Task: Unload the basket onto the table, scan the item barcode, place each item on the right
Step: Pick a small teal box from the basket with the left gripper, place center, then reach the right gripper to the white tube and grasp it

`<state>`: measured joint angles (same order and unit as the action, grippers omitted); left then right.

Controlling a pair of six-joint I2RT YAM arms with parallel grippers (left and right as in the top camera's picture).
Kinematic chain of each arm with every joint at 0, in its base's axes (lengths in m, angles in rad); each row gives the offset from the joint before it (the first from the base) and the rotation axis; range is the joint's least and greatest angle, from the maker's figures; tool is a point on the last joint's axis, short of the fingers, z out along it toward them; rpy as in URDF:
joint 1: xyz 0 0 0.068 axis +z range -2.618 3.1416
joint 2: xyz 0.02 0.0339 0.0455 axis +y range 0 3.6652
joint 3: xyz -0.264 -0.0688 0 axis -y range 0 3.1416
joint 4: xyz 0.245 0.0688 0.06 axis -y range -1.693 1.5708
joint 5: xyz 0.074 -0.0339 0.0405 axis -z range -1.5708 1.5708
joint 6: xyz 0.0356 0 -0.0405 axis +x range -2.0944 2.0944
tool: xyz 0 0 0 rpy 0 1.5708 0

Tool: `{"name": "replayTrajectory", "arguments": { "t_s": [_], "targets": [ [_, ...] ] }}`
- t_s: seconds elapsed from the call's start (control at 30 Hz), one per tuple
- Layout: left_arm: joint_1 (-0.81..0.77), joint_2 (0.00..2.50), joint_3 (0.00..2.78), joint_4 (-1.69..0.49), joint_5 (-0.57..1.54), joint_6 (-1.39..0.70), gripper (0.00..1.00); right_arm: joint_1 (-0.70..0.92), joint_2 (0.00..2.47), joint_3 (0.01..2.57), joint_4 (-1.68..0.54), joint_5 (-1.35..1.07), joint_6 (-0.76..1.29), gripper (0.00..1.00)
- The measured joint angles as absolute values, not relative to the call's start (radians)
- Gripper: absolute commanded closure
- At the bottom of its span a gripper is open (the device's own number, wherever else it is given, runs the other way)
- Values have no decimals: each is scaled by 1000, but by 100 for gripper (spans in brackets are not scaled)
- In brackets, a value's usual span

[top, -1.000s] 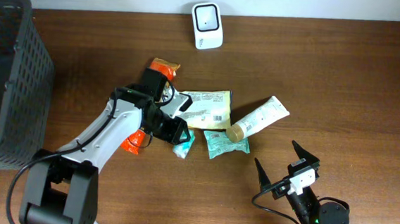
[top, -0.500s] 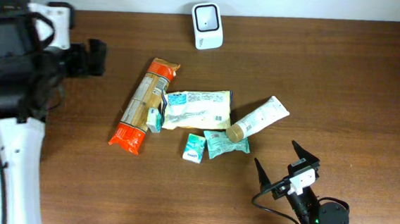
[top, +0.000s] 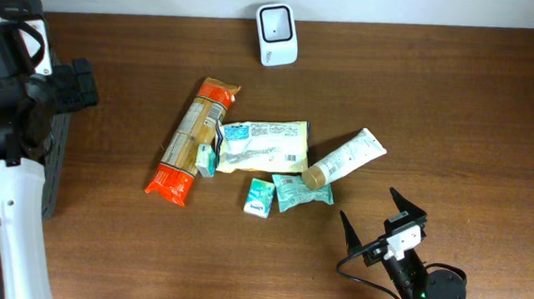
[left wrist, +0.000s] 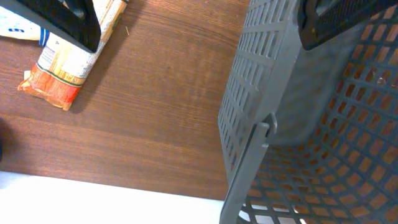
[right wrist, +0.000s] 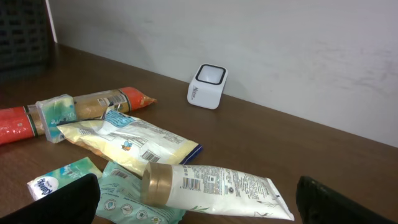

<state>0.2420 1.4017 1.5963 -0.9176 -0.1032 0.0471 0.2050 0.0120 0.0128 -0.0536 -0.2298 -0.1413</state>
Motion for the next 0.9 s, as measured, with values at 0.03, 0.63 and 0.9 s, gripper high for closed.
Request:
{"name": "replayTrajectory", "arguments": {
  "t_s": [0.03, 0.63, 0.9],
  "targets": [
    [242, 1402, 1596, -918, -105, 47, 1, 205, 12, 13, -54, -230, -141, 1],
    [242, 1402, 1596, -919, -106, 47, 1, 205, 109, 310, -303, -320, 3, 1],
    [242, 1403, 1596, -922, -106, 47, 1, 205, 717, 984, -830, -392, 57, 1]
  ]
}}
